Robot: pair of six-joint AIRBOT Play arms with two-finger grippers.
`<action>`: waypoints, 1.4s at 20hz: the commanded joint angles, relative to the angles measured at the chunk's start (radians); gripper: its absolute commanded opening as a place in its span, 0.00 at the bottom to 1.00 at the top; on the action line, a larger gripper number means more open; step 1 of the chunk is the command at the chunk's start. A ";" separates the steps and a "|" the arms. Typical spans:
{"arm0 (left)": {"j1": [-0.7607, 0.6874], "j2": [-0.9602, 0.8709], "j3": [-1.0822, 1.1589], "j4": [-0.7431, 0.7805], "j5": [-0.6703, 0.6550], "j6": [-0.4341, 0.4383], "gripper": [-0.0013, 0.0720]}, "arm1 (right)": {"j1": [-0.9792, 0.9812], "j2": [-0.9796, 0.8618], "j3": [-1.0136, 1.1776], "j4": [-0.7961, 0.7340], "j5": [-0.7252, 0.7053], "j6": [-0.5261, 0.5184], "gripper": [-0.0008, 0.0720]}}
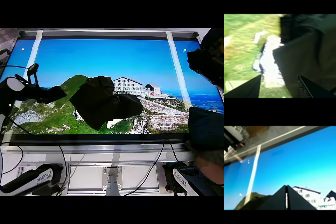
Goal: Fold the clothes and pants, and hang the long-sleeved shirts on hangers.
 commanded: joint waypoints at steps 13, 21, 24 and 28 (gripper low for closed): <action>0.062 -0.238 -0.006 -0.236 -0.023 0.375 0.68 | 0.001 0.001 0.000 0.092 0.066 0.001 0.03; 0.054 -0.273 -0.006 -0.379 -0.023 0.456 0.68 | 0.001 0.001 0.000 0.095 0.068 0.001 0.03; 0.044 -0.273 -0.006 -0.382 -0.023 0.456 0.66 | 0.001 0.000 0.000 0.100 0.067 0.001 0.03; 0.040 -0.273 -0.006 -0.382 -0.023 0.456 0.66 | 0.001 0.000 0.000 0.165 0.066 -0.017 0.02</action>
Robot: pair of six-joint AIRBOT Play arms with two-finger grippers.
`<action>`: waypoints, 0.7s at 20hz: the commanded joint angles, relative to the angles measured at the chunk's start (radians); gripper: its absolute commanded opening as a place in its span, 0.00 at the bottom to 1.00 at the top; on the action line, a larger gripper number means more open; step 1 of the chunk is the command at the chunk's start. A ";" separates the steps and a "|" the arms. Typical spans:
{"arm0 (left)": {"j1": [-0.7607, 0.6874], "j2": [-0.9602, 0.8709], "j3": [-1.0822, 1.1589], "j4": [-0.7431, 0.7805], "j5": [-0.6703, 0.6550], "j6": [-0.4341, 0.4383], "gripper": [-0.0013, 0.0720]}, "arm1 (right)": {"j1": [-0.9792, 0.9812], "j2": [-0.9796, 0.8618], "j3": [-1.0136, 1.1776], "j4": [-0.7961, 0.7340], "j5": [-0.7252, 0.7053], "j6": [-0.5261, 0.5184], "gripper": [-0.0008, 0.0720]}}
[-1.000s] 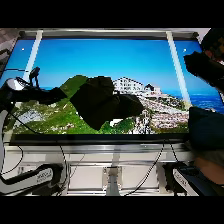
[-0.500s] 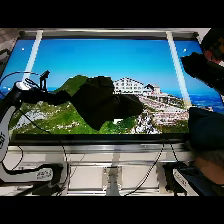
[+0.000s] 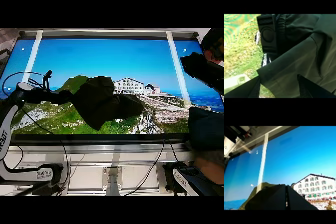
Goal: Fold the clothes and pants, and hang the long-sleeved shirts on hangers.
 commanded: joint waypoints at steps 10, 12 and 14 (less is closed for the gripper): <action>-0.011 0.023 0.001 -0.061 0.000 0.008 0.04 | 0.000 -0.003 -0.096 0.463 0.330 -0.308 0.01; -0.011 0.076 0.002 -0.104 -0.001 0.008 0.04 | 0.000 -0.004 -0.174 0.481 0.332 -0.309 0.01; -0.011 0.163 0.003 -0.169 -0.001 0.053 0.04 | 0.000 -0.011 -0.282 0.484 0.312 -0.308 0.01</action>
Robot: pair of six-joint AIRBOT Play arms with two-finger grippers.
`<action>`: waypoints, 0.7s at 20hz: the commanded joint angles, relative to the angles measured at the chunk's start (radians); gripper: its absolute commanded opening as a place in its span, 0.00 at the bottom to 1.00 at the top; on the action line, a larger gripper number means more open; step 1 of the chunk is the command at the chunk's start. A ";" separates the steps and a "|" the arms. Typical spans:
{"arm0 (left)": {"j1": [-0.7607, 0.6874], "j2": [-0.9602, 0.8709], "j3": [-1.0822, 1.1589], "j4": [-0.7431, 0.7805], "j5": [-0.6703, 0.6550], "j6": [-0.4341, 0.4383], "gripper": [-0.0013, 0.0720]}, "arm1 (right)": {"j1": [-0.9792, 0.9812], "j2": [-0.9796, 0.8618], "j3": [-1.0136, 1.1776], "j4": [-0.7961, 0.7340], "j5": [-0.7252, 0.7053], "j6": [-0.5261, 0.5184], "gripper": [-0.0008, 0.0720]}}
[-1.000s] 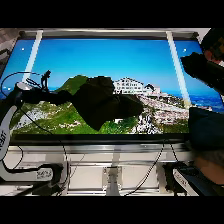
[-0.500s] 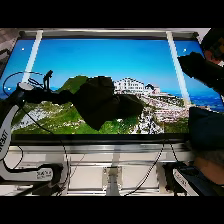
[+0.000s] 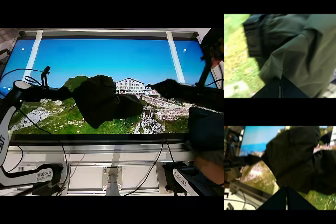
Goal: Fold the clothes and pants, and hang the long-sleeved shirts on hangers.
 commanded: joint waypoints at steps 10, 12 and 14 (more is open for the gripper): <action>-0.002 0.299 0.001 -0.127 -0.001 0.027 0.04 | 0.001 -0.251 -0.398 -0.020 -0.400 0.208 0.69; -0.002 0.298 0.001 -0.127 -0.011 0.019 0.04 | 0.000 -0.349 -0.398 -0.017 -0.401 0.268 0.69; -0.002 0.299 0.001 -0.127 -0.011 -0.003 0.04 | 0.001 -0.432 -0.397 0.004 -0.393 0.267 0.69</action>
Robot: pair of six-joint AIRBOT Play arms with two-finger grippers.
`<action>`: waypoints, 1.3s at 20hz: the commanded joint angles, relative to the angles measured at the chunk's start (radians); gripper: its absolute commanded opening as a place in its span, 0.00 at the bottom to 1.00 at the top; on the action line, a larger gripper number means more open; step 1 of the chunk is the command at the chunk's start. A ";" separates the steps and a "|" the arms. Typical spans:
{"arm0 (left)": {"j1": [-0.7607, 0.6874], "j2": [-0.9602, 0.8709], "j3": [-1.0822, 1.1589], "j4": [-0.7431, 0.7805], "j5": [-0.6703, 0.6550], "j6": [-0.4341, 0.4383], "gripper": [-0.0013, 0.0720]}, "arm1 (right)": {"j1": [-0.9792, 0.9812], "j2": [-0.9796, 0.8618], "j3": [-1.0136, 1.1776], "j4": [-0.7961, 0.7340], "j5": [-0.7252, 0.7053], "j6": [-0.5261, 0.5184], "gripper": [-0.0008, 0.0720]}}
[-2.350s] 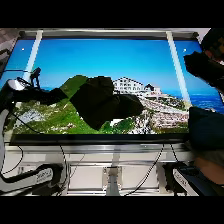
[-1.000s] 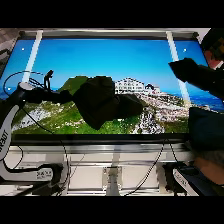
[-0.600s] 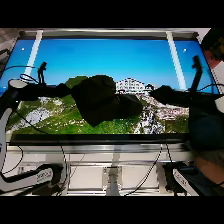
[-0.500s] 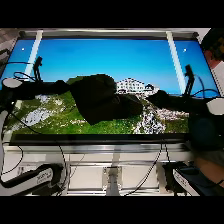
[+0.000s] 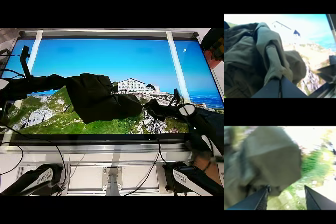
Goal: Fold the clothes and pants, and hang the long-sleeved shirts on hangers.
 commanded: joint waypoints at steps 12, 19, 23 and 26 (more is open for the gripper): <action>0.000 0.007 0.000 -0.018 -0.026 -0.044 0.04 | -0.005 -0.265 0.143 0.221 0.080 -0.178 0.66; 0.000 0.007 0.000 -0.065 -0.025 -0.043 0.04 | 0.026 -0.289 0.152 0.245 0.083 -0.189 0.09; 0.004 0.019 0.015 -0.420 0.002 0.130 0.04 | 0.026 -0.230 0.152 0.250 0.166 -0.233 0.02; 0.000 0.027 0.096 -0.558 0.060 0.183 0.04 | 0.025 -0.075 0.156 0.249 0.164 -0.243 0.02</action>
